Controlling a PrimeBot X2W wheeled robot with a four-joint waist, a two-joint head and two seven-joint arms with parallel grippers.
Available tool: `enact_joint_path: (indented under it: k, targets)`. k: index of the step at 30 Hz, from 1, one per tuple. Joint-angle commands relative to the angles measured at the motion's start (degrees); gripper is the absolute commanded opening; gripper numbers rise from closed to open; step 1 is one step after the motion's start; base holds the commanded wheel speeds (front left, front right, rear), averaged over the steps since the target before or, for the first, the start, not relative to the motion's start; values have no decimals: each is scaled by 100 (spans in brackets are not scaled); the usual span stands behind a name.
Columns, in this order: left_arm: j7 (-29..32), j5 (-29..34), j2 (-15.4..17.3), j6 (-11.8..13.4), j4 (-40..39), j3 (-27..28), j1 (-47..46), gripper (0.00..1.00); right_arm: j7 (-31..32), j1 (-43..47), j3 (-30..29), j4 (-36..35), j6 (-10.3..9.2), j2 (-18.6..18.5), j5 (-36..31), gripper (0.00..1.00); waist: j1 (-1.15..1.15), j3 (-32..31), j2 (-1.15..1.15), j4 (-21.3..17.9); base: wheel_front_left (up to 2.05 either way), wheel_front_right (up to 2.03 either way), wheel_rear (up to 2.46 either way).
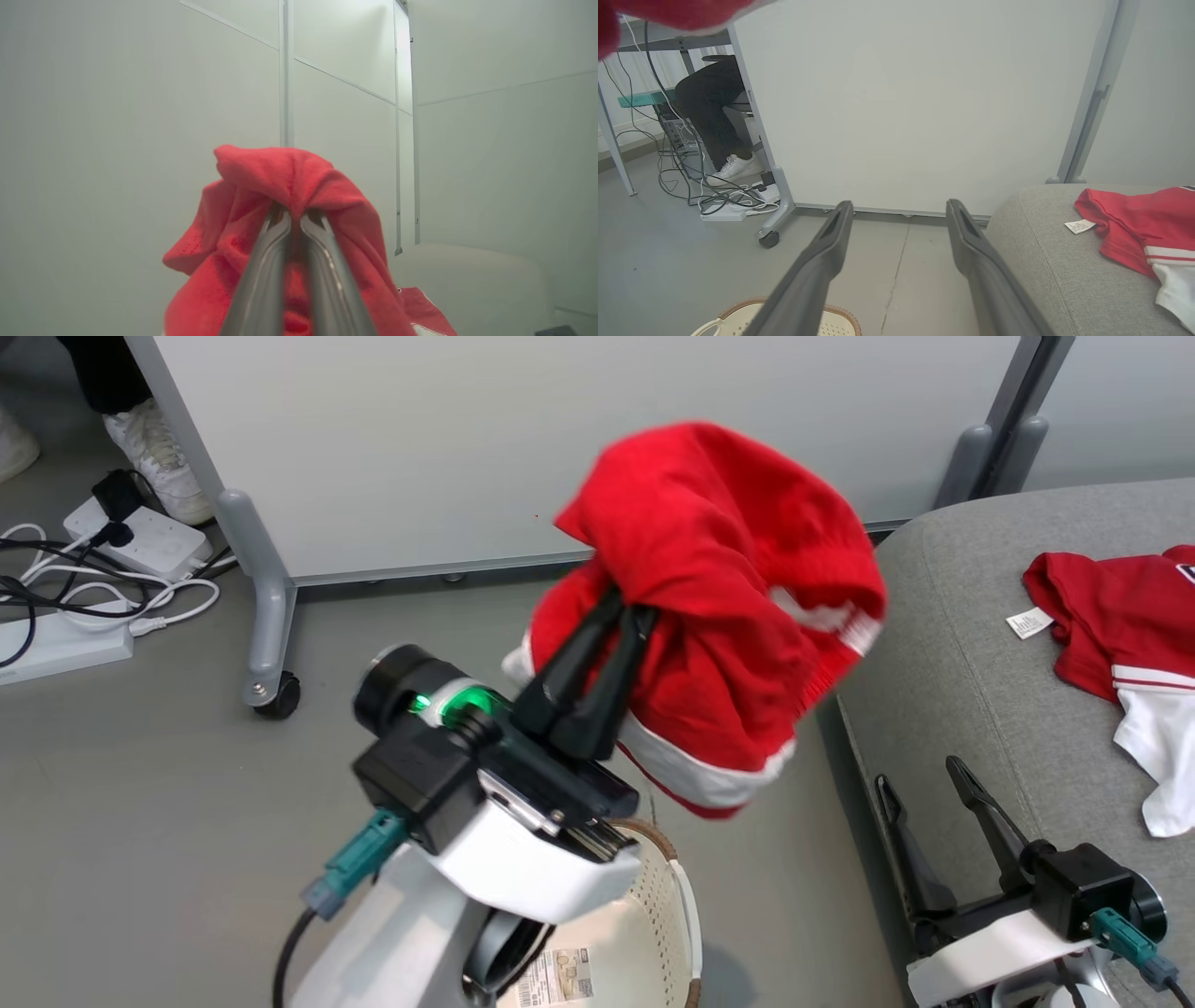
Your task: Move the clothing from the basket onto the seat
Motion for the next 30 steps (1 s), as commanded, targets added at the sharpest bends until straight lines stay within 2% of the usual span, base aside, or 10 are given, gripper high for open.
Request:
enact_joint_path:
  k: [1, 10, 30]
  targets:
    - [-2, -79, 16, 5, 36, -80, -12, 0, -28, -35, -15, -8, 1, 2, 27, 100, 0, 8, 0, -37, 0, 0, 0]
    - [-3, -205, 18, -5, 202, -370, 152, 0, -28, -47, -73, -41, 1, 3, 36, 100, 0, 39, 0, -98, 0, 0, 0]
    - [-2, -95, 17, -39, 347, -112, 130, 0, -28, 46, -115, -94, 1, -84, -24, 100, 0, 17, 0, -50, 0, 0, 0]
